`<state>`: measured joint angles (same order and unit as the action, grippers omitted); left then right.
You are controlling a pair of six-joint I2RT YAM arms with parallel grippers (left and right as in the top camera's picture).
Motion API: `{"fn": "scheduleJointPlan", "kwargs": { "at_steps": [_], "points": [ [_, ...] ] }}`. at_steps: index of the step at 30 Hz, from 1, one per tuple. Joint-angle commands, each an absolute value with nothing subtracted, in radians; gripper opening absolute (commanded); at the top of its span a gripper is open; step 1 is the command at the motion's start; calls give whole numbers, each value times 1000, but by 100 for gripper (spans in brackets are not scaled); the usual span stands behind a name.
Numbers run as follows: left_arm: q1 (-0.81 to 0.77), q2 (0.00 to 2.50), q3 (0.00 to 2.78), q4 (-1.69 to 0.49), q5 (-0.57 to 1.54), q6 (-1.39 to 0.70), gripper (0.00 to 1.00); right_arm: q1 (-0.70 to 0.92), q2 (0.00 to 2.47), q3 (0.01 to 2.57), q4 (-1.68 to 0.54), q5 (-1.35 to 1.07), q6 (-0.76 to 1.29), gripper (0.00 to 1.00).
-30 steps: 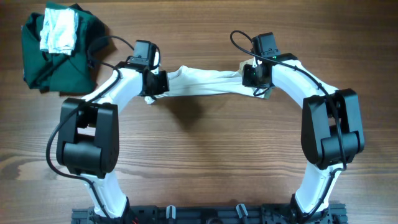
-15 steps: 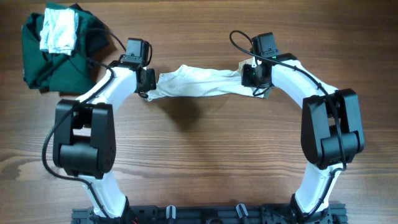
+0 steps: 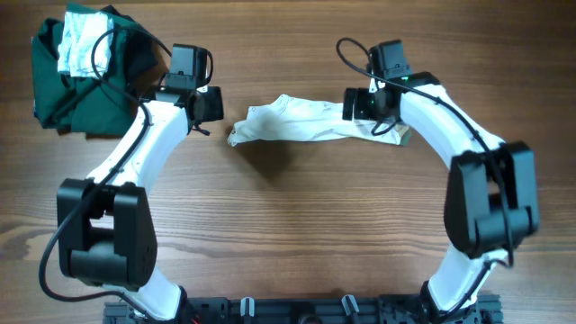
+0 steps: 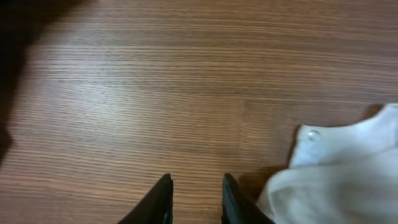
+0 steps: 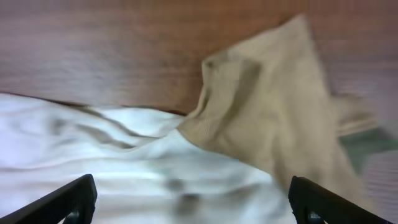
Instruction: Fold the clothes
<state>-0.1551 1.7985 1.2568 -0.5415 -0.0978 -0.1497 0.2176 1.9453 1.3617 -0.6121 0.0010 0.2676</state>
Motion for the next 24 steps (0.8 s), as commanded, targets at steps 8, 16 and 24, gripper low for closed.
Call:
{"fn": "scheduleJointPlan", "kwargs": {
  "at_steps": [8,16,24],
  "points": [
    [-151,1773,1274,-692,103,-281,54,165,1736,1383,-680,29,352,99],
    [-151,1909,1274,-697,319,-301,75,26,1747,1382,-751,-28,366,100],
    [-151,1951,1274,-657,360,-300,76,12,1753,1381,-760,-27,340,100]
  ]
}}
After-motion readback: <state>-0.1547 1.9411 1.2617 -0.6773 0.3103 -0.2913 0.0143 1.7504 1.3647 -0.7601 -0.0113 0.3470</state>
